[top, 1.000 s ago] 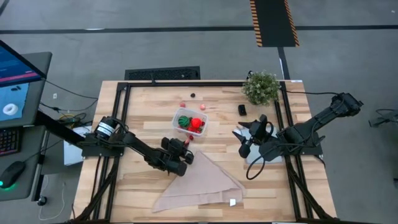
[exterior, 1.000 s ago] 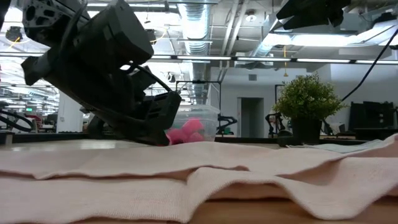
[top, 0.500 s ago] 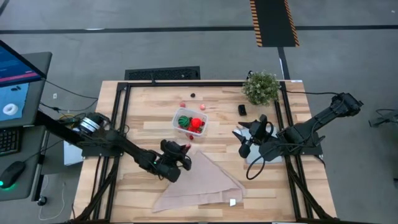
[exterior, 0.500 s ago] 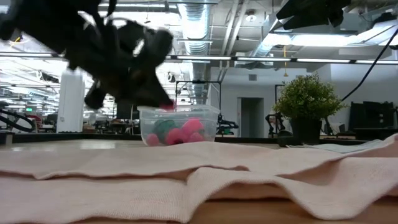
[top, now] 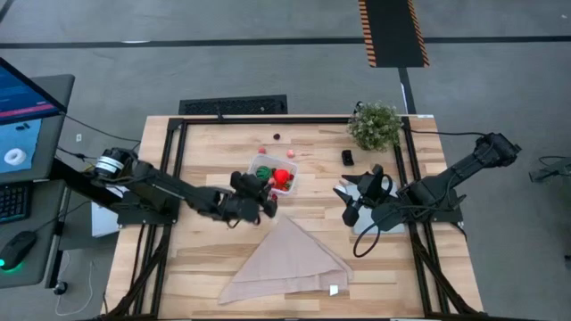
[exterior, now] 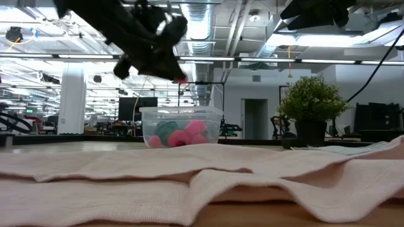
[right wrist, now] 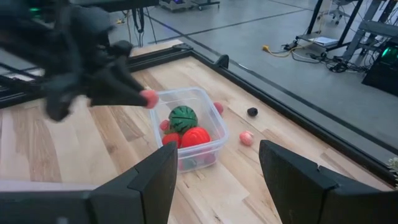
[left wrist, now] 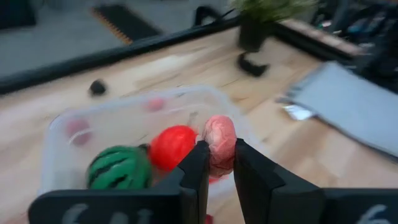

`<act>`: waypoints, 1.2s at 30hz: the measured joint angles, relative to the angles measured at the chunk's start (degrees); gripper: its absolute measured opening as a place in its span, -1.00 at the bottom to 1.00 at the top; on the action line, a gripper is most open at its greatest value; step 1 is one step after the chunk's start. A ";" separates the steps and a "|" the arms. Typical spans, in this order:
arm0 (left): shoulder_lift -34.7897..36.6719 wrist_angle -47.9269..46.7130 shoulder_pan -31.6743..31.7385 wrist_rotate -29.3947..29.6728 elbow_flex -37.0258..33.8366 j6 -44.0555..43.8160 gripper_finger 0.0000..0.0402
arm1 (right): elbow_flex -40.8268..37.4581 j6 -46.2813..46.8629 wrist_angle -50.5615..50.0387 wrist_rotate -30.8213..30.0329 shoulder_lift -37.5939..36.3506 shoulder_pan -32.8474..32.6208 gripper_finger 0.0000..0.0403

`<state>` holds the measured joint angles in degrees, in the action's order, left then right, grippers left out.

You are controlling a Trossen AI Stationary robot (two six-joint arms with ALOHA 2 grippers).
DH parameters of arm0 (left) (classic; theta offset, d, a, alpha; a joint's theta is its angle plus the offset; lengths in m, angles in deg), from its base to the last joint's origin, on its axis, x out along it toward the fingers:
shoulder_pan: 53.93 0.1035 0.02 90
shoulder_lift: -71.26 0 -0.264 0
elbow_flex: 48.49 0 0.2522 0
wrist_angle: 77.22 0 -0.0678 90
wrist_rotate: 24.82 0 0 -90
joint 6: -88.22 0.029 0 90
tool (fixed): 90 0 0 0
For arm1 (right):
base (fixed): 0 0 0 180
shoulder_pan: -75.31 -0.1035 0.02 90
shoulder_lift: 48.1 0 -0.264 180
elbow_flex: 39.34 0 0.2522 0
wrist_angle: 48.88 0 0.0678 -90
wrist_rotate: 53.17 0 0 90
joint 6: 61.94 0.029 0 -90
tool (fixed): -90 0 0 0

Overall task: Pick and placing Produce into tupperware
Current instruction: Put the bottom peach into the transparent bin, then put the red cherry into the transparent bin

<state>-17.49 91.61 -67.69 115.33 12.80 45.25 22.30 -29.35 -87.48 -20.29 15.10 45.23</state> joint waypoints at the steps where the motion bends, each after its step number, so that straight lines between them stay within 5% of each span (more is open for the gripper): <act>1: -0.02 -1.18 1.45 -1.07 0.00 -1.15 -0.75 | 0.00 0.01 0.00 0.02 0.00 0.00 0.24; 7: -0.52 -7.56 6.87 -3.31 -0.07 -5.71 -0.60 | 0.00 0.42 -0.02 0.04 0.00 -0.88 0.24; 18: -0.50 -5.83 6.57 -2.41 -0.04 -4.08 -0.18 | 0.00 0.69 -0.02 0.04 0.00 -1.40 0.24; 32: -1.22 -5.93 -7.99 4.73 0.01 -15.82 -0.09 | 0.00 1.47 -1.50 0.06 0.00 -1.40 0.24; 36: -5.18 -5.05 -9.41 2.69 0.04 -21.01 -0.09 | 0.00 1.51 -1.48 0.06 0.00 -1.40 0.24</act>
<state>-22.67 86.57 -77.09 118.01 12.85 24.25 22.30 -27.83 -88.96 -20.23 15.10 43.83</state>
